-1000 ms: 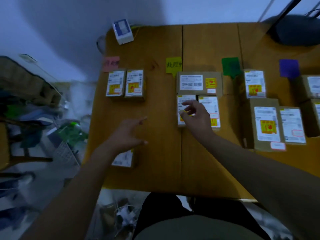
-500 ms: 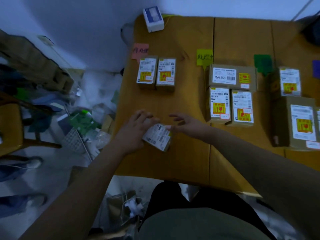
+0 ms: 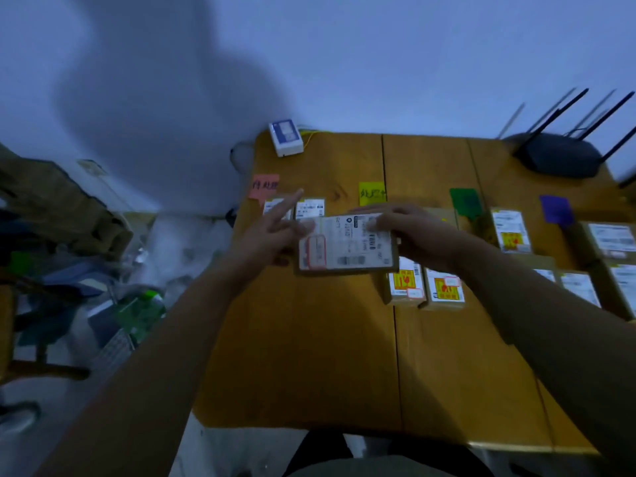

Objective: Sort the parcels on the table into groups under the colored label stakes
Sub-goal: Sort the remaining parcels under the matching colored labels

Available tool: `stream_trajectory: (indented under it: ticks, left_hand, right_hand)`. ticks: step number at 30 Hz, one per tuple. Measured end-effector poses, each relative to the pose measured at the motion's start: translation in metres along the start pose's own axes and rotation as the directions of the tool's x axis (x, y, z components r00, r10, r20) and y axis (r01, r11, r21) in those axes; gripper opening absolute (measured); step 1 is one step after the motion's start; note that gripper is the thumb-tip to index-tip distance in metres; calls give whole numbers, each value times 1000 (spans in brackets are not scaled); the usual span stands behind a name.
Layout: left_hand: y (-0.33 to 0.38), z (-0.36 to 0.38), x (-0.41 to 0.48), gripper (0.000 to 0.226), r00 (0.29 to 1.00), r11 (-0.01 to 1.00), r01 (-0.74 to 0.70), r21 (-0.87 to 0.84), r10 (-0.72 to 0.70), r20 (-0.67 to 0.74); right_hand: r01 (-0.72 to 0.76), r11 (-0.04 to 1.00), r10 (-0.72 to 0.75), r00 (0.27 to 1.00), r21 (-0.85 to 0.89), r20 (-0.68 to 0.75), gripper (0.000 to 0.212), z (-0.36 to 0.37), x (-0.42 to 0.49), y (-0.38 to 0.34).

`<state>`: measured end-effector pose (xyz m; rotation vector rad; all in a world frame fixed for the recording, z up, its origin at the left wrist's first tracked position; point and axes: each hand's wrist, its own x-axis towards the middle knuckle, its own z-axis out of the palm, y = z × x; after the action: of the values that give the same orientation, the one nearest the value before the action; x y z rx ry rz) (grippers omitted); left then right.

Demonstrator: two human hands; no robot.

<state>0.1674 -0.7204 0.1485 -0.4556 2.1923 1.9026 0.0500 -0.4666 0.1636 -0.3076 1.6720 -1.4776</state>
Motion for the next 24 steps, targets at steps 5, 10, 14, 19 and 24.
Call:
stream_trajectory:
  ticks: [5, 10, 14, 19, 24]
  left_hand:
    - [-1, 22, 3, 50, 998, 955, 39, -295, -22, 63]
    - [-4, 51, 4, 55, 997, 816, -4, -577, -41, -65]
    - [-6, 59, 5, 51, 996, 804, -18, -595, -40, -85]
    - [-12, 54, 9, 53, 995, 806, 13, -592, -67, -69]
    - [-23, 46, 14, 56, 993, 821, 38, -569, -94, -69]
  right_hand:
    - [131, 989, -117, 977, 67, -178, 59, -10, 2, -27]
    - [145, 985, -131, 981, 94, -145, 53, 5, 4, -19]
    - [168, 971, -147, 981, 168, -128, 36, 9, 8, -11]
    - [150, 971, -127, 983, 186, -130, 40, 6, 16, -3]
    - [118, 972, -92, 987, 203, -132, 41, 8, 25, 6]
